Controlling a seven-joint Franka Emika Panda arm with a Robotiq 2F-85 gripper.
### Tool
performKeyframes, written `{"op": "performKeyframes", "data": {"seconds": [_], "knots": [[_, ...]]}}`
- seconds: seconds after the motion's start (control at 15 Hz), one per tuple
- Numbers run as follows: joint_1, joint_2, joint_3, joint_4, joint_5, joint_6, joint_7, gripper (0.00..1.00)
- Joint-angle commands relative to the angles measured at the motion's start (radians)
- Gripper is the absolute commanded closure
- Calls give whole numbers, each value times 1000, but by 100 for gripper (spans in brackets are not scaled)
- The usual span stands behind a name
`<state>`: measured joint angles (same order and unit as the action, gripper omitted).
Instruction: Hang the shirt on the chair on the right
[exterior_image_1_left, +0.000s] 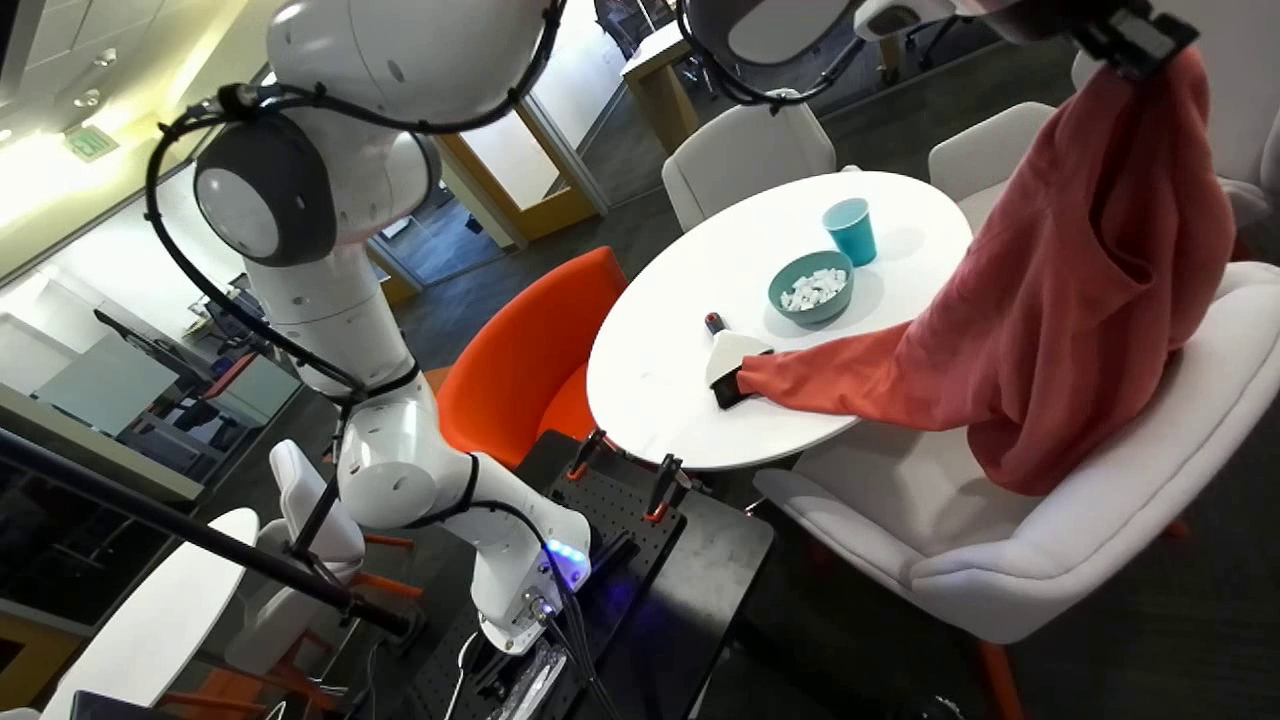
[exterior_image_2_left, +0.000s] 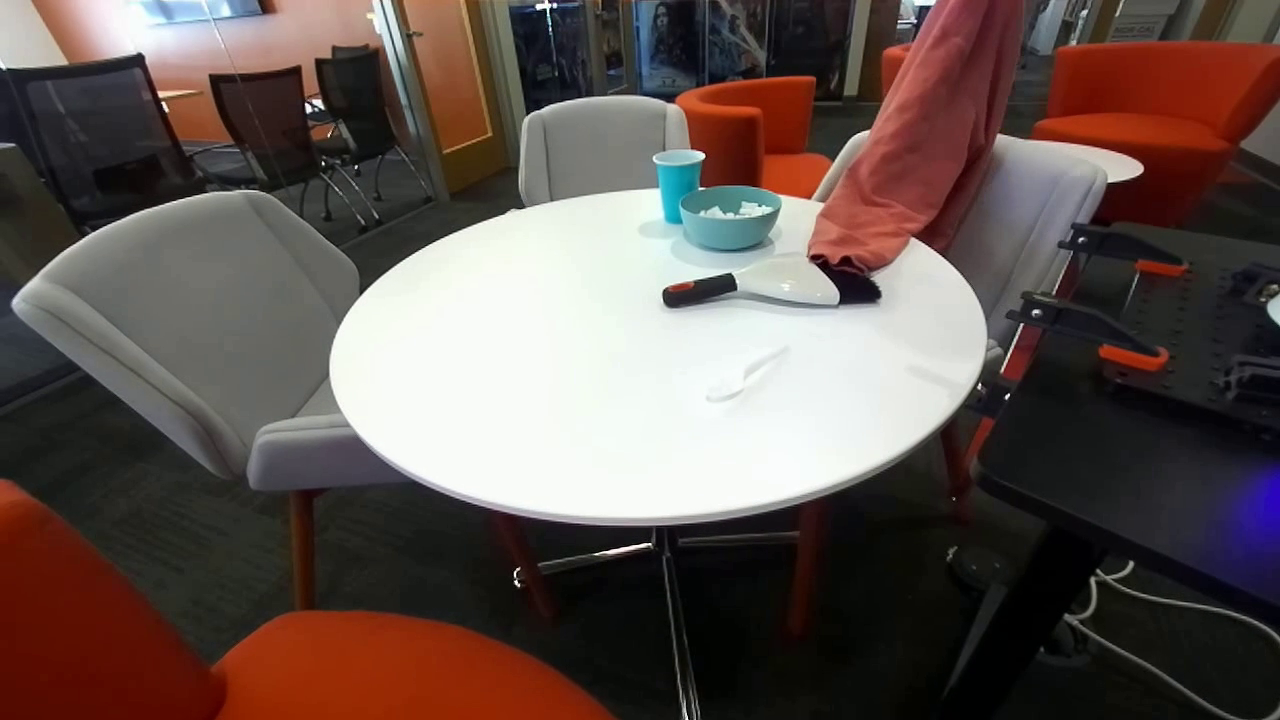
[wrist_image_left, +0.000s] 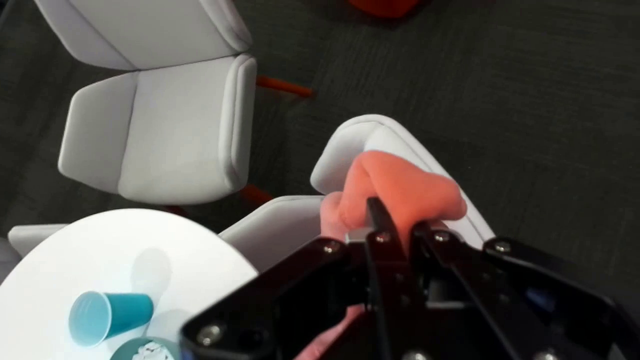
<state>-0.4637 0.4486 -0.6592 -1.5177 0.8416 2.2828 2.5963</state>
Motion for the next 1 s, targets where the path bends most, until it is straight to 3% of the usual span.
{"op": "performKeyframes", "data": {"seconds": [0.0, 0.27, 0.47, 0.6, 0.8, 0.87, 0.93], "knots": [[38, 144, -209, 144, 157, -98, 23, 98], [65, 328, -458, 208, 416, -241, 16, 98], [80, 448, -613, 177, 612, -304, 13, 98], [83, 479, -662, 121, 687, -306, 9, 98], [72, 511, -676, 64, 729, -283, 4, 98], [33, 404, -537, 45, 594, -186, 4, 98], [70, 530, -676, 36, 713, -271, 1, 98]]}}
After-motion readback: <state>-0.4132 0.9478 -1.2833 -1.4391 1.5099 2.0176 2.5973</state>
